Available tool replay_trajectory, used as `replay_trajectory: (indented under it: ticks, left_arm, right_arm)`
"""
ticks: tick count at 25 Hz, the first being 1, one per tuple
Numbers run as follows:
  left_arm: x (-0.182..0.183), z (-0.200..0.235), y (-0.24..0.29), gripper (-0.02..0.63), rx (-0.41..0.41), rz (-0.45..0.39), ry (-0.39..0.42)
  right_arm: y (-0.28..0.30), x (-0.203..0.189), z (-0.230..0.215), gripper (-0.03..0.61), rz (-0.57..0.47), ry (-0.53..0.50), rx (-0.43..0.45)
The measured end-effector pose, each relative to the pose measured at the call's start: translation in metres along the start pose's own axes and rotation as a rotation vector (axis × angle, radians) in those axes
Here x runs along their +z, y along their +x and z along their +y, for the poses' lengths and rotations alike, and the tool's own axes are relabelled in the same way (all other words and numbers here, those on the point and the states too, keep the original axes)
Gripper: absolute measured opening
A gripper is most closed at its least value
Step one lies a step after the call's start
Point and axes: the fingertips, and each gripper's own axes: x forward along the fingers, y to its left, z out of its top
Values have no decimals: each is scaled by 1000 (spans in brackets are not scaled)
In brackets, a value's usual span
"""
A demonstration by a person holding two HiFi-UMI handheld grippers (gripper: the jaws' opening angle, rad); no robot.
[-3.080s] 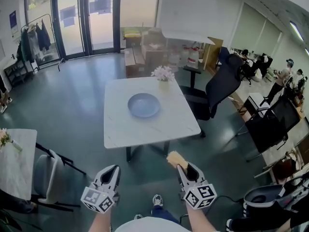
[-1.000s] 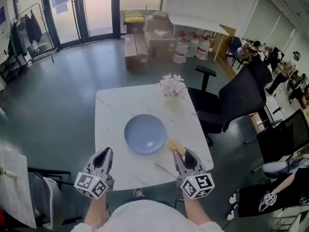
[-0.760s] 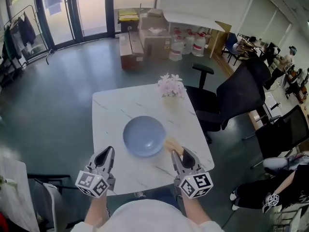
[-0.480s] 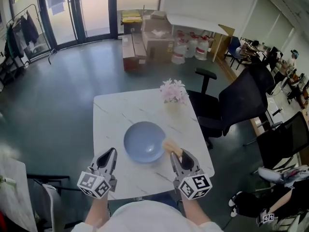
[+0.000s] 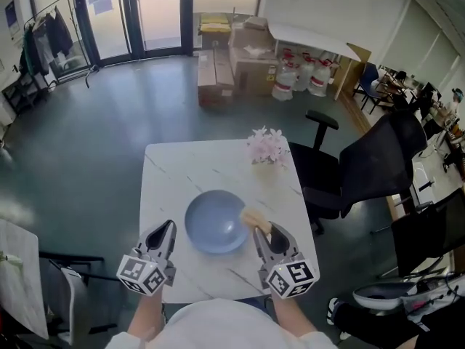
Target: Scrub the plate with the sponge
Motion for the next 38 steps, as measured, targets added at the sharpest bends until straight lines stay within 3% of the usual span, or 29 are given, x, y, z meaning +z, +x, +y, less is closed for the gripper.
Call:
replay_trajectory:
  ticks: [23, 38]
  left_arm:
    - [-21, 6, 49, 36, 31, 63, 4]
    - [-78, 32, 62, 37, 66, 205, -98]
  right_arm:
    - [36, -9, -30, 142, 58, 5, 52]
    - [41, -28, -22, 142, 94, 27, 68]
